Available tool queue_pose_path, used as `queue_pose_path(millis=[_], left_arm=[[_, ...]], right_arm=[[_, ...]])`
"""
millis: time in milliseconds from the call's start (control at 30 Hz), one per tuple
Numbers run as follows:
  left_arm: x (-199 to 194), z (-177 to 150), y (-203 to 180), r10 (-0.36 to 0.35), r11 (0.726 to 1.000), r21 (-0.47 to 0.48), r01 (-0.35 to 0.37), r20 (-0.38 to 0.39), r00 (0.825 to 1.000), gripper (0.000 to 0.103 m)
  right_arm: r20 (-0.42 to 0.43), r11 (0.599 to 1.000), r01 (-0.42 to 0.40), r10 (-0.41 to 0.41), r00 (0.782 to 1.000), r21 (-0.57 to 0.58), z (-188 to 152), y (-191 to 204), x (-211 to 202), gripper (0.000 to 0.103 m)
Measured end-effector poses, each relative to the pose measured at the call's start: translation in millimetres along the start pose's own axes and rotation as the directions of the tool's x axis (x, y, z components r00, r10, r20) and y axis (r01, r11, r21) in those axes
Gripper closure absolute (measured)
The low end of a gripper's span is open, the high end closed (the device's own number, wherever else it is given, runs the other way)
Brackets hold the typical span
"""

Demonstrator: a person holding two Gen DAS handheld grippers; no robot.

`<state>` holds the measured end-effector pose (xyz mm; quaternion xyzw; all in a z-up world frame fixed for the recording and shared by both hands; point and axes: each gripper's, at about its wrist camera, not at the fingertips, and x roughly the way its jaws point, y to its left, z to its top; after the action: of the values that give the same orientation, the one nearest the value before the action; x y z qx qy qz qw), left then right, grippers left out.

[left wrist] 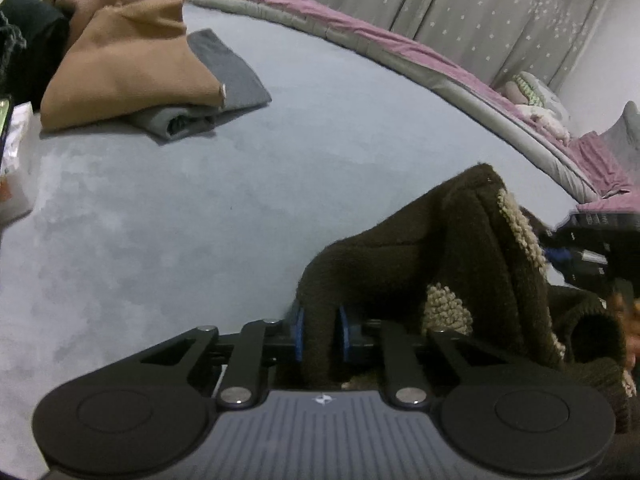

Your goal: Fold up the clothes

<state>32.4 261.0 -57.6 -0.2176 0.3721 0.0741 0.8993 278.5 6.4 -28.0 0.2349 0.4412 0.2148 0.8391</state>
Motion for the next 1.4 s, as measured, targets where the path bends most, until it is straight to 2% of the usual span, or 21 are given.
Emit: queue_pose_path(millis=[100, 167, 233, 433, 533, 633, 700, 733, 800, 867, 933, 1000, 1133, 1267, 1333, 1400], left_arm=[[1, 1, 2, -0.007, 1.0, -0.007, 0.007, -0.002, 1.0, 0.088], [3, 2, 4, -0.013, 1.0, -0.018, 0.013, -0.009, 1.0, 0.087], [4, 3, 5, -0.017, 1.0, -0.023, 0.017, -0.015, 1.0, 0.086], [5, 2, 5, -0.012, 1.0, -0.022, 0.011, -0.025, 1.0, 0.084], [7, 1, 5, -0.011, 1.0, -0.027, 0.01, -0.038, 0.999, 0.083], [9, -1, 3, -0.003, 1.0, -0.019, 0.003, -0.04, 0.999, 0.083], [9, -2, 2, -0.002, 1.0, -0.015, 0.001, -0.042, 0.999, 0.083], [10, -2, 3, -0.004, 1.0, -0.016, 0.003, -0.044, 0.999, 0.083], [11, -2, 4, -0.011, 1.0, -0.026, 0.009, -0.049, 0.999, 0.083], [14, -2, 7, -0.02, 0.999, -0.051, 0.017, -0.059, 0.998, 0.083], [15, -3, 5, -0.018, 0.999, -0.049, 0.015, -0.059, 0.998, 0.083], [15, -3, 3, -0.014, 0.999, -0.042, 0.011, -0.056, 0.998, 0.086], [10, -4, -3, -0.018, 0.999, -0.036, 0.017, -0.029, 0.999, 0.091], [4, -4, -9, -0.042, 0.998, -0.044, 0.043, 0.01, 0.999, 0.092], [2, -4, -15, -0.054, 0.998, -0.035, 0.056, 0.03, 0.998, 0.092], [1, -5, -22, -0.067, 0.997, -0.026, 0.068, 0.048, 0.997, 0.092]], right_arm=[[-0.014, 0.999, 0.011, -0.011, 1.0, -0.042, 2, 18, 2, 0.08], [-0.026, 0.997, 0.034, -0.036, 0.999, -0.074, 1, 27, 5, 0.055], [-0.029, 0.99, 0.078, -0.082, 0.996, -0.116, -2, 32, 3, 0.045], [-0.061, 0.975, 0.142, -0.154, 0.986, -0.173, -10, 30, -7, 0.036], [-0.125, 0.977, 0.136, -0.158, 0.98, -0.165, -18, 21, -5, 0.025], [-0.164, 0.978, 0.124, -0.151, 0.975, -0.165, -29, 14, -2, 0.023], [-0.183, 0.967, 0.148, -0.187, 0.965, -0.208, -39, 14, 3, 0.022], [-0.175, 0.964, 0.158, -0.197, 0.965, -0.213, -43, 13, 2, 0.024], [-0.158, 0.958, 0.18, -0.217, 0.963, -0.222, -51, 12, 1, 0.037], [-0.135, 0.96, 0.193, -0.222, 0.966, -0.203, -56, 8, -4, 0.064], [-0.106, 0.959, 0.218, -0.24, 0.965, -0.179, -59, 3, -15, 0.076], [-0.036, 0.951, 0.245, -0.255, 0.966, -0.187, -65, 3, -30, 0.078], [0.1, 0.937, 0.325, -0.313, 0.944, -0.132, -72, -11, -68, 0.08], [0.218, 0.925, 0.38, -0.366, 0.905, -0.021, -70, -39, -118, 0.08], [0.276, 0.914, 0.406, -0.392, 0.878, 0.007, -70, -50, -145, 0.08], [0.336, 0.897, 0.441, -0.424, 0.841, 0.028, -74, -59, -172, 0.08]])
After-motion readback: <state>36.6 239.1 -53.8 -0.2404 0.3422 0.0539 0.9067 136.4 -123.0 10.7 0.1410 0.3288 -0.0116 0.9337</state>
